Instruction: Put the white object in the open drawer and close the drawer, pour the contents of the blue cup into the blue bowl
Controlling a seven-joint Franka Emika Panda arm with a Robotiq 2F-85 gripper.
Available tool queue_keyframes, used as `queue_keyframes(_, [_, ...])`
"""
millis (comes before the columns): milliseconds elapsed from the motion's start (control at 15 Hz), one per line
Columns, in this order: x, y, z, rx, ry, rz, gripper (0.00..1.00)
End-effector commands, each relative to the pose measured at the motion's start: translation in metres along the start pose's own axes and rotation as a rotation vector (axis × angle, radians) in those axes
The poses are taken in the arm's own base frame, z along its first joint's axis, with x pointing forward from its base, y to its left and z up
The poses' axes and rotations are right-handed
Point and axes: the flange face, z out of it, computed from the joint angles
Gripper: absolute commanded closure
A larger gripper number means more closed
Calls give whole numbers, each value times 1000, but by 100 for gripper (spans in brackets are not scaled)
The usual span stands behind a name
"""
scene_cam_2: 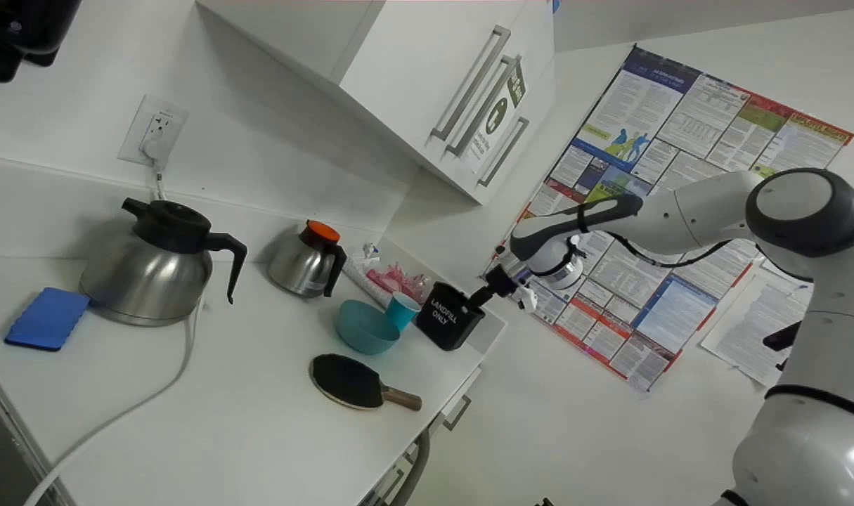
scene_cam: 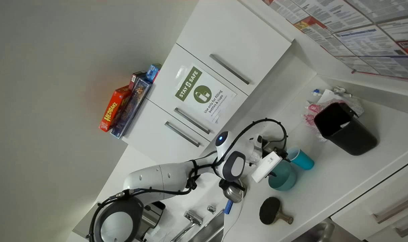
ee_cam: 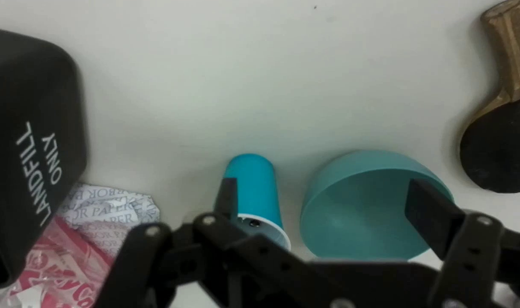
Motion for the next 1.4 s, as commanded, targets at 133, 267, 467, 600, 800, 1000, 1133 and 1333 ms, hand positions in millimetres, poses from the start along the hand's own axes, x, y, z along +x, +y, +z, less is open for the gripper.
queue_keyframes(133, [67,17,28,-23,25,-93,0])
queue_keyframes(267, [88,21,37,-39,24,-122,0])
queue_keyframes(467, [111,26,54,-58,11,-145,0])
queue_keyframes(600, [120,27,66,-64,-8,-155,0])
queue_keyframes(800, [126,23,84,-47,-40,-169,0])
queue_keyframes(1000, [130,18,97,-23,-59,-183,0])
queue_keyframes(1133, [132,16,103,-13,-64,-192,0])
queue_keyframes(1333, [134,16,111,-10,-63,-199,0])
